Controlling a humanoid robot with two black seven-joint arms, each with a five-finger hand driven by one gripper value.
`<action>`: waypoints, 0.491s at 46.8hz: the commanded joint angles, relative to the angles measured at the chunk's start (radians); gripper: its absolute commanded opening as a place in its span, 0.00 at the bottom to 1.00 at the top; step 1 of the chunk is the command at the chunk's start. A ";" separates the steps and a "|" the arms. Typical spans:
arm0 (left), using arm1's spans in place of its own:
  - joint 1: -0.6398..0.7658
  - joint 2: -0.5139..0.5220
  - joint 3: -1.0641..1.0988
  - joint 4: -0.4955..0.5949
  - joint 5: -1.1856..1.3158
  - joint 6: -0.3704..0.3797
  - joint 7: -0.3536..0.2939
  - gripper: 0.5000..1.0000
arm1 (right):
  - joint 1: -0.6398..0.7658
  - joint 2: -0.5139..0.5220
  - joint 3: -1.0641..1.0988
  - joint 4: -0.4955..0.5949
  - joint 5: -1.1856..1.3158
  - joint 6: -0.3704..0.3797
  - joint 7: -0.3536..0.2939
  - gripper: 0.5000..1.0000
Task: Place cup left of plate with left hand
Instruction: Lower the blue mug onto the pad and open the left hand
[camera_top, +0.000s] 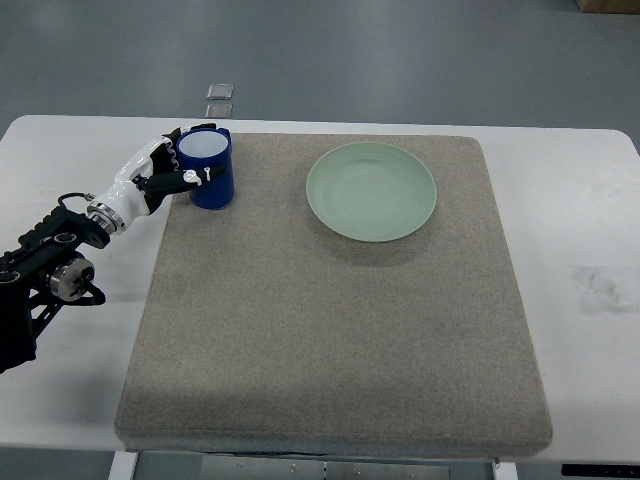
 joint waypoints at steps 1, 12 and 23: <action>0.000 -0.005 0.000 0.001 0.000 0.006 0.000 0.76 | 0.000 0.000 0.000 0.000 0.000 -0.001 0.000 0.86; 0.000 -0.006 -0.007 0.002 -0.003 0.009 0.000 0.83 | 0.000 0.000 0.000 0.000 0.000 -0.001 0.000 0.86; 0.003 -0.006 -0.038 -0.009 -0.029 0.008 0.000 0.99 | 0.000 0.000 0.000 0.000 -0.001 -0.001 0.000 0.86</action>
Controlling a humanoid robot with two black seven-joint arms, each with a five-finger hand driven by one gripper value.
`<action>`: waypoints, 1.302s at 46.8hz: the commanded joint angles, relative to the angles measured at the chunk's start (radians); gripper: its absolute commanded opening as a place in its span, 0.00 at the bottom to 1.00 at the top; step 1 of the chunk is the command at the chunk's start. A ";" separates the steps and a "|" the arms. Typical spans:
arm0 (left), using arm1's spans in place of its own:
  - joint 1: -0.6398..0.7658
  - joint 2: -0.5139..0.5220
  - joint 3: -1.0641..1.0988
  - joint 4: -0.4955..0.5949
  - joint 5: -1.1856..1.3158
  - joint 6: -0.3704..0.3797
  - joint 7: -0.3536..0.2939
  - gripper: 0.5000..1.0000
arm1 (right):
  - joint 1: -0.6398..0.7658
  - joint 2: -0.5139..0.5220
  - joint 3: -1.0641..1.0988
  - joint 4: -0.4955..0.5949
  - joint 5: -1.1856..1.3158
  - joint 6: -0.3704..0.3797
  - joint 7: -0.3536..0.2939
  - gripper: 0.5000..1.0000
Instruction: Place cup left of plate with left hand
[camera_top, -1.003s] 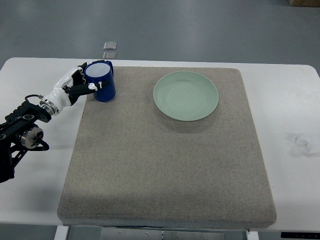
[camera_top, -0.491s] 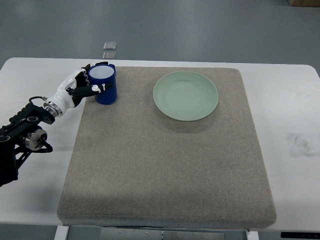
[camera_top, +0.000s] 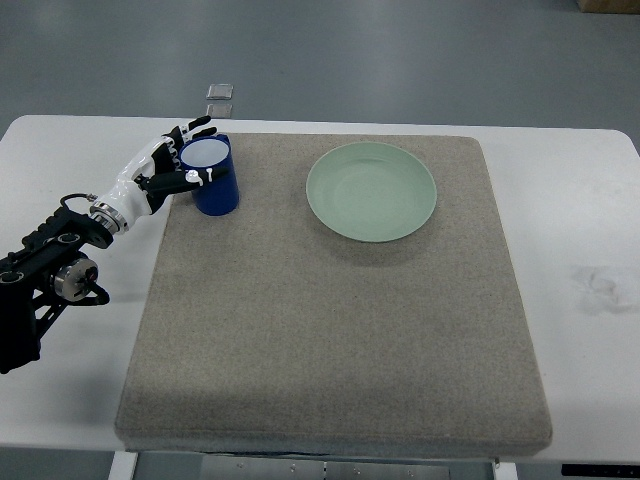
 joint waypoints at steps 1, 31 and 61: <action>0.002 0.000 -0.020 -0.010 -0.029 -0.003 0.000 0.99 | 0.000 0.000 0.000 -0.001 0.000 0.000 0.000 0.86; -0.015 0.020 -0.258 -0.096 -0.299 -0.095 0.017 1.00 | 0.000 0.000 0.000 0.000 0.000 0.000 0.000 0.86; -0.163 -0.026 -0.252 0.090 -0.460 0.235 0.167 0.95 | 0.000 0.000 0.000 0.000 0.000 0.002 0.000 0.86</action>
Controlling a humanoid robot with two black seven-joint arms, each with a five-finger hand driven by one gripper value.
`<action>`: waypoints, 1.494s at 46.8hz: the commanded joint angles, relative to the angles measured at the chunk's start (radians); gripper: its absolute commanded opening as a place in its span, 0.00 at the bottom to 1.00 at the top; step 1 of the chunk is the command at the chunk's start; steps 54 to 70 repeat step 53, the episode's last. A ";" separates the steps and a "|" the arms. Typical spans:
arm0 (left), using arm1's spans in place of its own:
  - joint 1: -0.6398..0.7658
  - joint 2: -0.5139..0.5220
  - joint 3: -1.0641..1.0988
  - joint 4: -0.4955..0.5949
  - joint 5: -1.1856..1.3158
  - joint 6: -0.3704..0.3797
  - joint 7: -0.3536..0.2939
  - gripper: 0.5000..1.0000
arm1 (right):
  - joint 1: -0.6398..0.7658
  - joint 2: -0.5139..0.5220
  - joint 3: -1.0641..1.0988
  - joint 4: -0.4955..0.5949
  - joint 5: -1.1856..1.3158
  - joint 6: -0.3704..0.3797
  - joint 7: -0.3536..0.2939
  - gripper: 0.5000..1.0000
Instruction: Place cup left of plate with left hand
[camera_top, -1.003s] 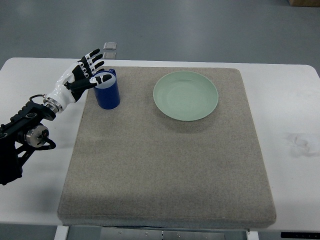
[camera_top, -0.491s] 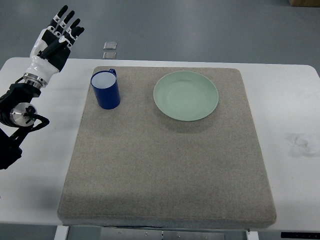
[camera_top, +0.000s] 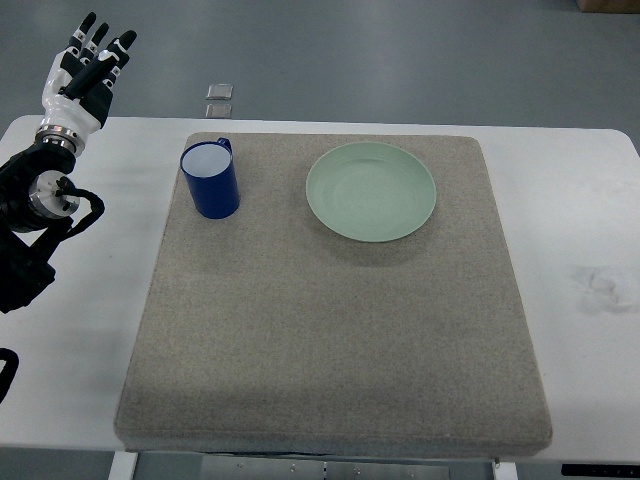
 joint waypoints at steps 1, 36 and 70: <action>-0.018 0.000 0.002 0.021 -0.038 0.031 0.042 0.95 | 0.000 0.000 0.000 0.000 0.000 0.000 0.000 0.86; -0.022 -0.024 0.002 0.038 -0.052 -0.009 0.039 1.00 | 0.000 0.000 0.000 0.000 0.000 0.000 0.000 0.86; -0.022 -0.024 0.000 0.040 -0.052 -0.008 0.036 1.00 | -0.005 0.000 -0.002 0.005 -0.001 0.008 0.002 0.86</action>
